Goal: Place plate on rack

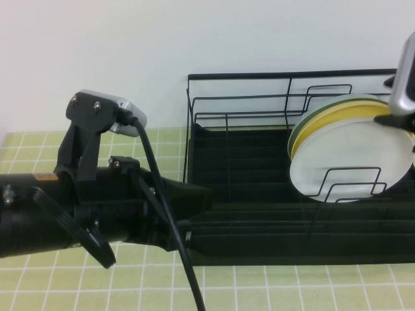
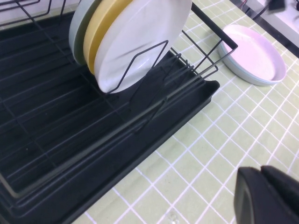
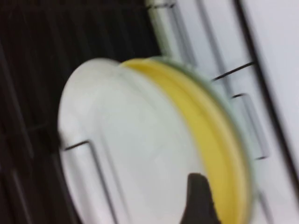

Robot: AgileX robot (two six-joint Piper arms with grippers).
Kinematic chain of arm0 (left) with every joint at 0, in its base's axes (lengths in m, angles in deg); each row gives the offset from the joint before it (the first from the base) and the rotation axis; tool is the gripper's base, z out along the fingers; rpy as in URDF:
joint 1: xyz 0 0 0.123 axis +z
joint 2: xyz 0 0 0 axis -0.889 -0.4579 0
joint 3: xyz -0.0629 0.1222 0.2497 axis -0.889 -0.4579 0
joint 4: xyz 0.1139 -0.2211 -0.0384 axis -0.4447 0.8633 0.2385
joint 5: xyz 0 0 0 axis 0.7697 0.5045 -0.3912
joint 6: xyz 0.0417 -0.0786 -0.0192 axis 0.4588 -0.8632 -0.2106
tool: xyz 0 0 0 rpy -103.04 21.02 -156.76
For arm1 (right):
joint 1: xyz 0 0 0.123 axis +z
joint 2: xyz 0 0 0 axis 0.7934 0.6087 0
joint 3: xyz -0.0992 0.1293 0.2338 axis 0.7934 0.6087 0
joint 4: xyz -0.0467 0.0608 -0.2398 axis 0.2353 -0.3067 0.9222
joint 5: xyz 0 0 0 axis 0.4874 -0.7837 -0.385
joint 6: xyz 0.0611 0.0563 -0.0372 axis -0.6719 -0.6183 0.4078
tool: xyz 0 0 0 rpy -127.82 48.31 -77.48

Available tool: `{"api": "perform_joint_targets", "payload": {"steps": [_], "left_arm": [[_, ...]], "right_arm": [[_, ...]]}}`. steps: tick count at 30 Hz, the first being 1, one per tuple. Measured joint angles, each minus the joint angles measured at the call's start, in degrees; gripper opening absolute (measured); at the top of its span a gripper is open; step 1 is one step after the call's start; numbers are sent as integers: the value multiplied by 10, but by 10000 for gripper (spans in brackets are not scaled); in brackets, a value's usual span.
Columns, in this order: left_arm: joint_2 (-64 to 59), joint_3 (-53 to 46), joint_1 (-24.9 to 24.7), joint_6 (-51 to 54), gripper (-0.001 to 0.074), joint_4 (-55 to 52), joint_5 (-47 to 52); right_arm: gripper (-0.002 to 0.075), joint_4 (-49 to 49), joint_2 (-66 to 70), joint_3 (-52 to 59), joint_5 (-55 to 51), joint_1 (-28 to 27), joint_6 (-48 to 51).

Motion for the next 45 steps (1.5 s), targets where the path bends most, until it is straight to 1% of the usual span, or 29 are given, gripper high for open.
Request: {"api": "perform_joint_targets", "payload": {"steps": [2, 3, 4, 6, 8, 10, 12, 14, 21, 25, 29, 32, 35, 40, 45], "left_arm": [[0, 0, 0, 0, -2, -1, 0], [0, 0, 0, 0, -2, -1, 0], [0, 0, 0, 0, -2, -1, 4], [0, 0, 0, 0, -2, -5, 11], [0, 0, 0, -2, -2, -7, 18], [0, 0, 0, -1, -2, -7, 24], [0, 0, 0, 0, -2, -7, 29], [4, 0, 0, 1, -2, -7, 35], [37, -2, 0, 2, -2, -6, 31], [59, -33, 0, 2, -2, 2, 1], [72, -82, 0, 2, -2, 17, -33], [75, -105, 0, 2, -2, 35, -56], [75, -108, 0, 3, -2, 48, -78], [75, -109, 0, 5, -2, 56, -117], [75, -109, 0, 5, -2, 65, -125]], "right_arm": [[430, 0, -27, 0, 0, 0, -19], [413, 0, -40, 0, 1, 0, -33], [380, 0, -58, 0, 3, 0, -54], [277, 0, -99, 0, 2, 0, -99], [136, 0, -142, 0, -4, 0, -150], [63, 0, -182, 0, -7, 0, -240], [29, -1, -221, 3, -6, 0, -317], [13, -11, -267, 25, 0, 0, -374], [3, -27, -450, 164, 11, 0, -455], [2, -42, -571, 264, 38, 0, -484], [1, -56, -683, 365, 44, 0, -489], [1, -58, -750, 428, 84, 0, -489], [1, -59, -796, 480, 129, 0, -489], [0, -62, -825, 548, 110, 0, -490], [0, -77, -826, 580, 108, 0, -488]]}}
